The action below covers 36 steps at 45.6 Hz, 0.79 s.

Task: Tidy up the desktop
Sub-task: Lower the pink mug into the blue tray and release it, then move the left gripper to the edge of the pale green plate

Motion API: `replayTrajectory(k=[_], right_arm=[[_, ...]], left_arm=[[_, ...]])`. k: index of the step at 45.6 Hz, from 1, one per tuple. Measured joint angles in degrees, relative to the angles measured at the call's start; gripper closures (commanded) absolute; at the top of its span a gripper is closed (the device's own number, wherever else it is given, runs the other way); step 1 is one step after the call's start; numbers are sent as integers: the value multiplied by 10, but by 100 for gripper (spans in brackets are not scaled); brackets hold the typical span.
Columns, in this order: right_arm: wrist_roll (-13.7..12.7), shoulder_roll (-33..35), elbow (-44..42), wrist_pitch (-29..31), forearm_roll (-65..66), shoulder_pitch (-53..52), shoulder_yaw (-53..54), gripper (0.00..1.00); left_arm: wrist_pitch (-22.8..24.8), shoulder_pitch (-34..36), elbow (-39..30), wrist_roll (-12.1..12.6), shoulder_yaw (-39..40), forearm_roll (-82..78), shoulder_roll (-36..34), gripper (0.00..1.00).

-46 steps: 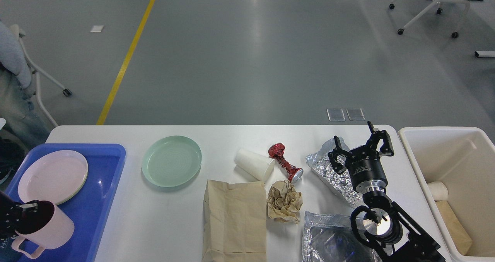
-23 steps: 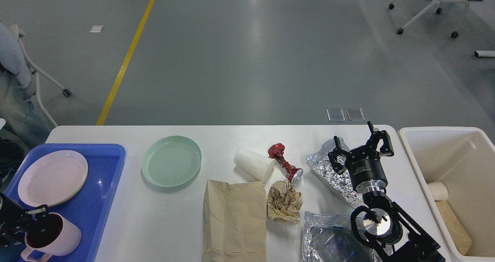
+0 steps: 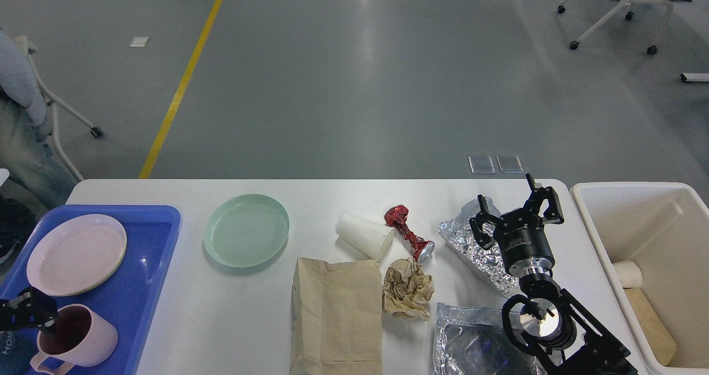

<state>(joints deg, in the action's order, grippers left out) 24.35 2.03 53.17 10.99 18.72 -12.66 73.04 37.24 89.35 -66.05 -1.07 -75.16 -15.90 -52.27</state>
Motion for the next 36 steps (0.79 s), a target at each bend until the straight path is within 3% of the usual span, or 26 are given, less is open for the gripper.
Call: replayTrajectory(k=[9,20,27,36], right_arm=[[0,0,0,0,0,0,0,0],[0,0,0,0,0,0,0,0],[0,0,0,0,0,0,0,0],[0,0,0,0,0,0,0,0]], left_arm=[[8,176,-72,1,-117,-2,46,5],[54,388,-169,0,-203,71,230,4],[61,521,-246,0,-208,172,360,5],[92,625,-309,-3,-180,252,419,5]])
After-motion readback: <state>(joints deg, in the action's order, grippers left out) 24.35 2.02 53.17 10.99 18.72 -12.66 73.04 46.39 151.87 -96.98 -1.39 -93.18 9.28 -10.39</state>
